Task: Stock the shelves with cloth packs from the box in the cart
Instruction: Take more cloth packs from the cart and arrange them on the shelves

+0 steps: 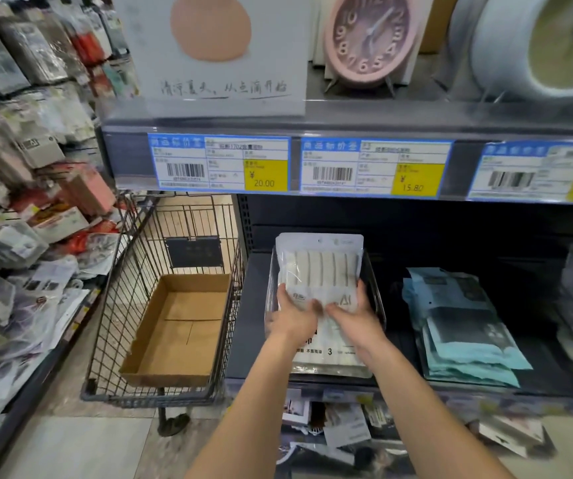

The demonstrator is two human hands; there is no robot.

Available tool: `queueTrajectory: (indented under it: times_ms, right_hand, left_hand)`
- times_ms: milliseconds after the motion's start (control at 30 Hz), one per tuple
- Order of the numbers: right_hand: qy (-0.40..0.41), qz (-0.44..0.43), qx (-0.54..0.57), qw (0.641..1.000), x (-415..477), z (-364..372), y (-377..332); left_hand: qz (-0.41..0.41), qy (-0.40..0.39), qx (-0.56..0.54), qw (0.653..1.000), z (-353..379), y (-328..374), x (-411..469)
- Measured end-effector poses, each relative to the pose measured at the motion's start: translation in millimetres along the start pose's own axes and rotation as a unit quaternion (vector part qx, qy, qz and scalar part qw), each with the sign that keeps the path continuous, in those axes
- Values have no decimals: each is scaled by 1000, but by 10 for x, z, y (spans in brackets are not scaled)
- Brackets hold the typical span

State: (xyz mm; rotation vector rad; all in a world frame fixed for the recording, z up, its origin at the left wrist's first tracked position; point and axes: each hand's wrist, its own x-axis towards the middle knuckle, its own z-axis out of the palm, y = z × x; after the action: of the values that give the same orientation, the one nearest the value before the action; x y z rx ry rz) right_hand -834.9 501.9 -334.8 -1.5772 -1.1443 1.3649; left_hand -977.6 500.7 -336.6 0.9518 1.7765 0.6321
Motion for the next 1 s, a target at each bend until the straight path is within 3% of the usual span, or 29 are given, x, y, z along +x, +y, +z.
queueTrajectory:
  times_ms: [300, 667, 800, 1000]
  right_hand:
    - [57, 5, 16, 998, -67, 66, 2]
    - [75, -37, 45, 995, -213, 69, -215]
    - [88, -24, 90, 992, -137, 14, -297]
    - [99, -12, 38, 994, -126, 63, -181]
  left_hand:
    - [72, 48, -88, 992, -50, -34, -159]
    - [178, 155, -84, 968, 28, 31, -425]
    - [201, 154, -90, 963, -17, 142, -399]
    - [200, 145, -82, 966, 53, 100, -229]
